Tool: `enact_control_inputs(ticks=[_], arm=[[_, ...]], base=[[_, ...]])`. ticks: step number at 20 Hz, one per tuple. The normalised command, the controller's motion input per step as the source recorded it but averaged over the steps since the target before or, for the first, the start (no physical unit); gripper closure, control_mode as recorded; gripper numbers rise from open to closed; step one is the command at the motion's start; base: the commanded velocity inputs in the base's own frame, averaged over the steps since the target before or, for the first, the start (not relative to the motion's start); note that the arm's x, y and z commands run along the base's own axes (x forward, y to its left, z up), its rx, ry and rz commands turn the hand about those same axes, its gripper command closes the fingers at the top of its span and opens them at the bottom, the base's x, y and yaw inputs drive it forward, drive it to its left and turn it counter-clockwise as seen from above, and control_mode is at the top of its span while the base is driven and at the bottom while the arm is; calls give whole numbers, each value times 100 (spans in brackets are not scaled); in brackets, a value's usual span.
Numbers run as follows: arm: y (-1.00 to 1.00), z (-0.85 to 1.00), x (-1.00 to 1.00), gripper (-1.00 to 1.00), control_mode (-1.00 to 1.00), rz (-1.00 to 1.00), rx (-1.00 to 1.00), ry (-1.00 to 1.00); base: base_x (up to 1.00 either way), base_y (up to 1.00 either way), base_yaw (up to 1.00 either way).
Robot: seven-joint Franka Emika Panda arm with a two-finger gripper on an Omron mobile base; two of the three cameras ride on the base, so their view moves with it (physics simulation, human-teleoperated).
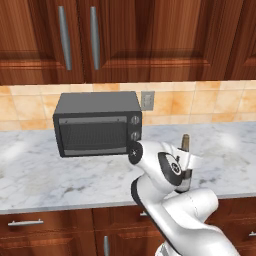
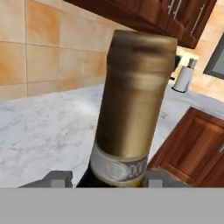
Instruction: There is a wine glass and glass cup on the dining counter. Place the wine bottle next to the wine glass and the juice bottle next to the glass cup.
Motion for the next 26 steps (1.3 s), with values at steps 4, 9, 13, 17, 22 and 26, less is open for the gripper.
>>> enact_control_inputs(ticks=[4, 9, 13, 17, 22, 26], arm=[[5, 42, -29, 100, -100, 0, -10, 11], [3, 31, -41, 100, -100, 0, -5, 1], [1, 24, -32, 100, -100, 0, -1, 0], [1, 14, -16, 100, -100, 0, -1, 1], [0, 0, 0, 100, -100, 0, 0, 0], [0, 0, 0, 100, 100, 0, 0, 0]], base=[[0, 0, 0], [0, 0, 0], [0, 0, 0], [0, 0, 0], [0, 0, 0], [-5, 0, 0]])
